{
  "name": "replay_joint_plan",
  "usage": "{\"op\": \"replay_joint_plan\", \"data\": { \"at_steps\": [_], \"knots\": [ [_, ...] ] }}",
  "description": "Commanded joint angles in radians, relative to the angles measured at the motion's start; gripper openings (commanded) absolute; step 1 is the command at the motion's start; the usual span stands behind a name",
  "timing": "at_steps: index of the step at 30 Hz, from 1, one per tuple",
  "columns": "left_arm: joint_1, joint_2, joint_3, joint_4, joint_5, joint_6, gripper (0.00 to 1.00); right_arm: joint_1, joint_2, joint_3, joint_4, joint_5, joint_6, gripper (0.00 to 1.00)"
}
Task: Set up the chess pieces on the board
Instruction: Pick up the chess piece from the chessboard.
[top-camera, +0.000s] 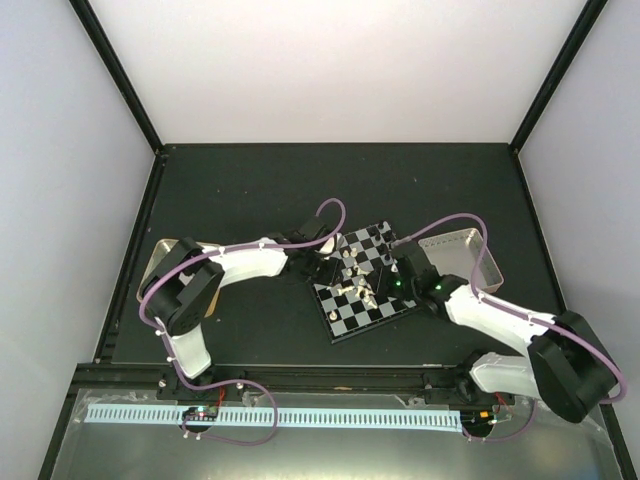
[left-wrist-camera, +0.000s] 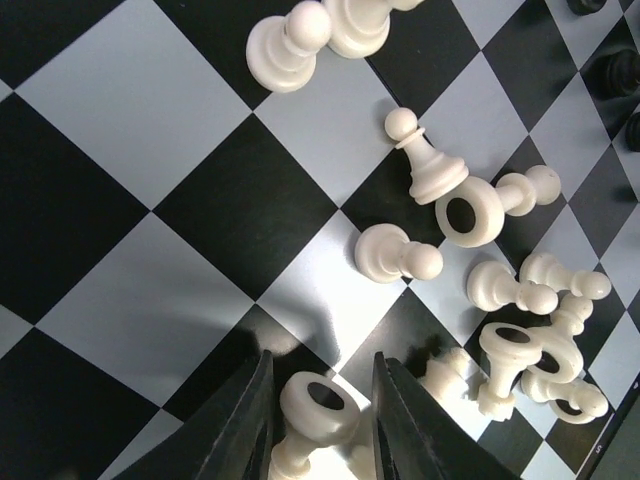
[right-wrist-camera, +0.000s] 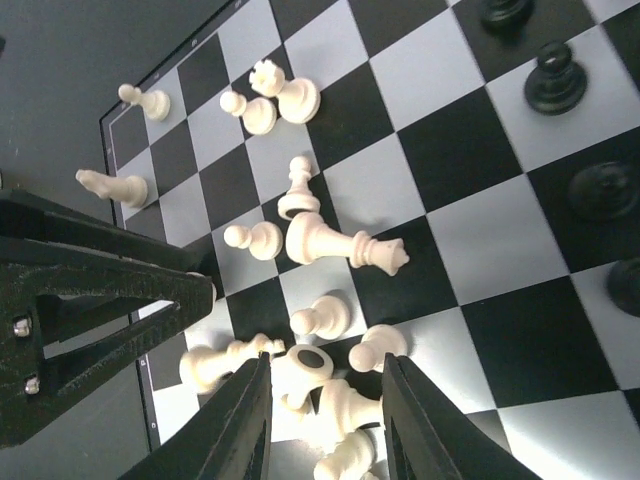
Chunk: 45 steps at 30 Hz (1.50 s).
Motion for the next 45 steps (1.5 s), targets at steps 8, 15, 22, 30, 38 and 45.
{"op": "replay_joint_plan", "data": {
  "at_steps": [8,15,22,30,38,45],
  "knots": [
    [-0.005,-0.021,-0.026,0.002,0.037,0.005,0.35,-0.003,0.058,0.018,0.074,-0.094,-0.027,0.33],
    [-0.012,-0.04,-0.019,-0.043,-0.009,0.054,0.37,-0.003,0.075,0.021,0.075,-0.108,-0.032,0.33],
    [-0.053,-0.031,0.006,-0.117,-0.129,0.105,0.41,-0.001,0.079,0.028,0.077,-0.107,-0.031,0.33],
    [-0.102,0.036,0.089,-0.207,-0.277,0.141,0.37,-0.001,0.079,0.029,0.071,-0.102,-0.029,0.33],
    [-0.136,0.092,0.153,-0.29,-0.376,0.17,0.29,-0.001,0.063,0.022,0.065,-0.092,-0.025,0.33],
    [-0.137,0.087,0.165,-0.285,-0.386,0.167,0.18,0.0,0.024,-0.002,0.096,-0.101,-0.023,0.33]
  ]
}}
